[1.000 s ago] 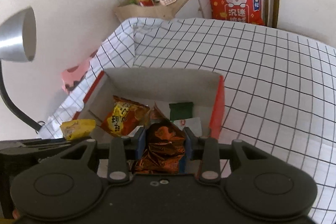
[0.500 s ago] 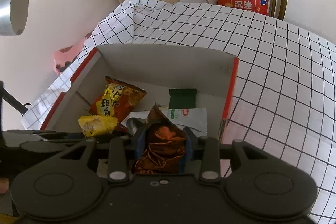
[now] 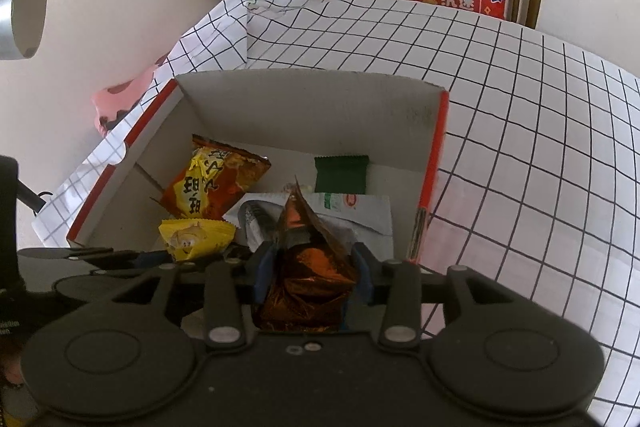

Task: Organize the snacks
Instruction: 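Open both tools to release the M&M's and foil packets in the box, then lift both tools out of the box and back away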

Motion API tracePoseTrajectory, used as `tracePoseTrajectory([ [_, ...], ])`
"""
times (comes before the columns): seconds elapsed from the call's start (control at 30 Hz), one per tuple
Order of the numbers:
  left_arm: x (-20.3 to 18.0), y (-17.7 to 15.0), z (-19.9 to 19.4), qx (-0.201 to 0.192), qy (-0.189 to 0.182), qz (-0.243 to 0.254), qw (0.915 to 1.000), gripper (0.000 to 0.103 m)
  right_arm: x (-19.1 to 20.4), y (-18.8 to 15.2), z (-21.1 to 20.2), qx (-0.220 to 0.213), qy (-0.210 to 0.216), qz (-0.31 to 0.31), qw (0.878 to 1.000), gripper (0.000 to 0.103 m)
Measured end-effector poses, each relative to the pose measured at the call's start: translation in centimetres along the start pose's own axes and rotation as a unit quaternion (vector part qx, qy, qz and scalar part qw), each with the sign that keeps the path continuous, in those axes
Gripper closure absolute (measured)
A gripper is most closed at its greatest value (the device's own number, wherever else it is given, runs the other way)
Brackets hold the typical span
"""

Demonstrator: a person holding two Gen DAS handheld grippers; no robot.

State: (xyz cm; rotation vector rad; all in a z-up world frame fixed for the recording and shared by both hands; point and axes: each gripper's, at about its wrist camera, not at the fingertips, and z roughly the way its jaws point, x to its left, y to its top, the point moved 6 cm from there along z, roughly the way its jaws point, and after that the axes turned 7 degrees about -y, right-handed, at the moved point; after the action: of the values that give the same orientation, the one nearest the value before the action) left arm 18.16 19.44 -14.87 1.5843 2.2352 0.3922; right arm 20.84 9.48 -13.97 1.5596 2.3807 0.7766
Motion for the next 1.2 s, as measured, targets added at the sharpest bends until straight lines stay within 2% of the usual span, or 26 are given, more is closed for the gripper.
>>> tracePoseTrajectory([
  [0.1, -0.1, -0.1, -0.7, -0.01, -0.006, -0.001, 0.9999, 0.059, -0.1, -0.2, -0.3, 0.0, 0.006, 0.004, 1.0, 0.057],
  [0.17, -0.1, 0.0, -1.2, -0.018, -0.008, -0.003, 0.9998, 0.056, -0.1, -0.2, -0.7, -0.003, 0.007, 0.005, 1.0, 0.054],
  [0.33, -0.3, 0.1, -2.6, -0.035, -0.009, 0.002, 0.9994, 0.053, 0.0, -0.2, -2.1, -0.022, 0.015, 0.004, 1.0, 0.041],
  [0.4, -0.3, 0.1, -3.3, -0.043, -0.014, 0.002, 0.999, 0.047, -0.1, -0.2, -2.8, -0.027, 0.021, 0.004, 0.999, 0.039],
  [0.47, -0.4, 0.1, -4.1, -0.052, -0.016, 0.002, 0.9985, 0.046, -0.1, -0.2, -3.5, -0.032, 0.029, 0.005, 0.999, 0.038],
  [0.53, -0.5, 0.1, -5.0, -0.059, -0.024, 0.002, 0.9979, 0.046, 0.0, -0.2, -4.3, -0.04, 0.036, 0.003, 0.999, 0.032],
  [0.63, -0.7, 0.0, -6.3, -0.075, -0.027, 0.007, 0.9968, 0.045, 0.1, -0.4, -5.8, -0.06, 0.045, -0.006, 0.997, 0.025],
  [0.77, -0.9, -0.4, -8.3, -0.093, -0.028, 0.011, 0.9952, 0.039, 0.3, -0.4, -7.7, -0.085, 0.058, -0.011, 0.995, 0.021],
  [0.93, -0.9, -1.0, -10.8, -0.123, -0.026, 0.017, 0.992, 0.038, 0.5, -1.0, -10.5, -0.12, 0.074, -0.025, 0.99, 0.017],
  [1.17, -1.4, -1.8, -13.7, -0.159, -0.019, 0.029, 0.9867, 0.033, 1.2, -2.3, -14.4, -0.183, 0.069, -0.069, 0.978, 0.014],
  [1.2, -1.5, -1.9, -14.1, -0.163, -0.02, 0.031, 0.9859, 0.033, 1.3, -2.5, -14.7, -0.189, 0.067, -0.07, 0.977, 0.008],
])
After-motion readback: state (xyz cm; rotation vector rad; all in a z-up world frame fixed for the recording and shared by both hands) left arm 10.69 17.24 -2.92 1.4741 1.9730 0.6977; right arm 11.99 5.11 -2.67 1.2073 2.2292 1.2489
